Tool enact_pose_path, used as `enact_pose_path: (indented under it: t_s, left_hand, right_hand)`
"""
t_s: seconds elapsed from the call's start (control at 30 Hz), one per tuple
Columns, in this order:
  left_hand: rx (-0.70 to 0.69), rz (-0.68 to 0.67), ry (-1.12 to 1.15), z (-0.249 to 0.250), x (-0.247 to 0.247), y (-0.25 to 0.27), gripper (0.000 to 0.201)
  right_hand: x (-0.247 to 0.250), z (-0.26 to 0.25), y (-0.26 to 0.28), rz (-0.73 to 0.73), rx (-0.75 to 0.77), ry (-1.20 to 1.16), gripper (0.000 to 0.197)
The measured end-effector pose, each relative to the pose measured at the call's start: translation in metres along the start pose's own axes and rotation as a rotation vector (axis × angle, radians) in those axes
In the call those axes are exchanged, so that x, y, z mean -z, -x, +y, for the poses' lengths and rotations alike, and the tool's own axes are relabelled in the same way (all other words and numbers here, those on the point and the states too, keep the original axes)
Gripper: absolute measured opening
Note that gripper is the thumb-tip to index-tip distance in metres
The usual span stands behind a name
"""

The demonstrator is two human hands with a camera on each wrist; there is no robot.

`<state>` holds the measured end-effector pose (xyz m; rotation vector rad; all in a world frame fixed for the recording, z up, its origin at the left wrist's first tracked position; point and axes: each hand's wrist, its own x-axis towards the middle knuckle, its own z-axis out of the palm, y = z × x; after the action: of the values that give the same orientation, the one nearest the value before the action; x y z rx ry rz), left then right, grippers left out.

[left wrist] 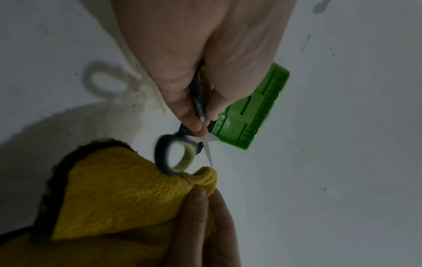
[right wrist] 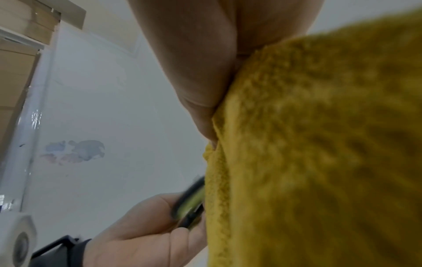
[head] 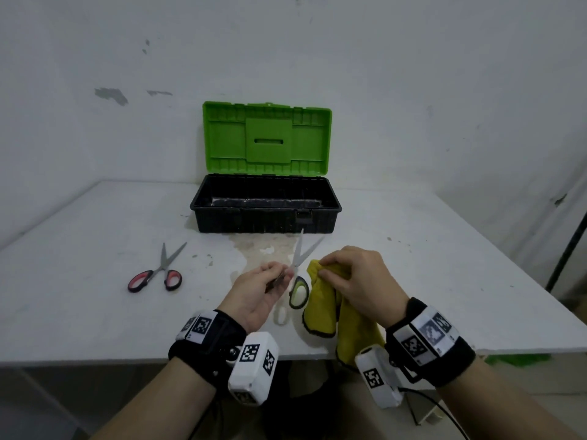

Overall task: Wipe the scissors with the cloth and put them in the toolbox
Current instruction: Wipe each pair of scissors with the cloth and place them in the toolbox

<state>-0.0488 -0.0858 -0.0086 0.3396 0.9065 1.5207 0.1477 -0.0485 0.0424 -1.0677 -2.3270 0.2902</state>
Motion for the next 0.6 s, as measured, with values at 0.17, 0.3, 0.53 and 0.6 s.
enact_pose_path:
  t_s: [0.17,0.3,0.53,0.6]
  left_hand:
    - [0.002,-0.047,0.028,0.005,-0.001,0.003,0.015]
    - [0.037,-0.113,-0.133,-0.001,0.000,0.007,0.024]
    - [0.053,-0.164,-0.593,-0.003,0.000,0.013,0.016]
    - [0.063,-0.166,-0.613,-0.002,-0.001,0.016,0.014]
  right_hand:
    - [-0.001,-0.001,-0.003,-0.089,-0.018,0.023,0.020]
    - [-0.002,-0.002,-0.005,-0.086,-0.009,-0.001,0.019]
    - [-0.004,0.001,-0.003,-0.143,-0.025,0.031,0.019]
    - [-0.001,0.002,-0.004,-0.128,-0.028,0.033,0.019]
